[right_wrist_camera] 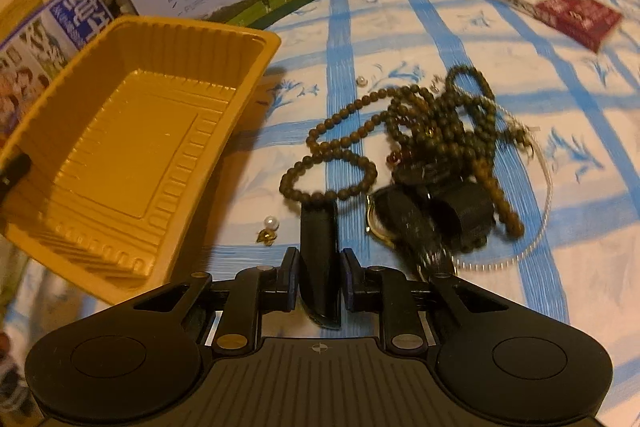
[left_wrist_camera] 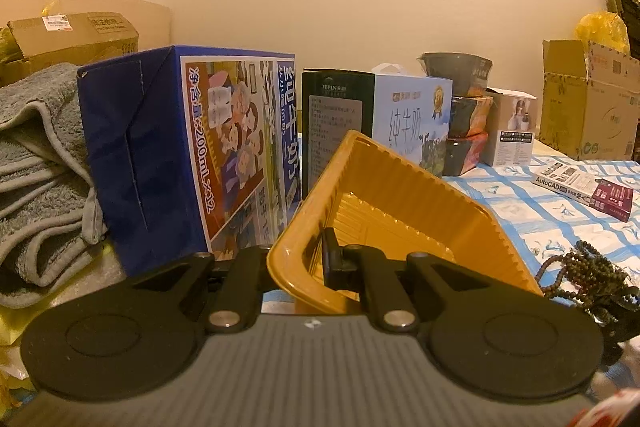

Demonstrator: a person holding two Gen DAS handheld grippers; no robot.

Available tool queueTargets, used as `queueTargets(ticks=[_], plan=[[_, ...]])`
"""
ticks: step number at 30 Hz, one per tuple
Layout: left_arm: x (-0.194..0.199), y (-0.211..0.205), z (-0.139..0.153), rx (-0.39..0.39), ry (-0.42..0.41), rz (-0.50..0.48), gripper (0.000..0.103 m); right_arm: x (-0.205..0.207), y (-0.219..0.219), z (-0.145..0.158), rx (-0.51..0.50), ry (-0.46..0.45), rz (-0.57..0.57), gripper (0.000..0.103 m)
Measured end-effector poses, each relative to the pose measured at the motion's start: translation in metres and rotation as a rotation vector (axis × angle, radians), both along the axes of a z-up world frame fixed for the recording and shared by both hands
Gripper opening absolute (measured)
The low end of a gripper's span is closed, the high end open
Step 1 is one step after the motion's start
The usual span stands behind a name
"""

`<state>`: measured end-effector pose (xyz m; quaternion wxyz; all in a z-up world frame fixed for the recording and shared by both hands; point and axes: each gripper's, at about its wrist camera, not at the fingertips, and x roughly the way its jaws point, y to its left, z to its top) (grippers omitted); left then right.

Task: Organize jewelry
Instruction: 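Grasp the black USB stick with the right tool and drop it into the tray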

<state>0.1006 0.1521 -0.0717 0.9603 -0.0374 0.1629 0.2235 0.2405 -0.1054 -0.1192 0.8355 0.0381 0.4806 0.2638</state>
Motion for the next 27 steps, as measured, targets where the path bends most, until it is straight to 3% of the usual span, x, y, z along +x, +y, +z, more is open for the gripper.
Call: queueTargets(ticks=[6,10,19,27], plan=[[-0.001,0.001,-0.002,0.014,0.0,0.0,0.01,-0.007,-0.007,0.033,0.116,-0.046,-0.043,0.021],[-0.001,-0.001,-0.002,0.023,0.002,-0.001,0.01,-0.011,0.014,0.054,0.177,-0.09,0.009,0.021],[0.003,0.001,-0.002,0.039,0.011,-0.009,0.01,-0.014,0.075,0.039,0.177,-0.074,0.106,0.021],[0.004,0.0,0.0,0.042,0.02,-0.008,0.01,-0.016,0.094,0.023,0.139,-0.102,0.135,0.023]])
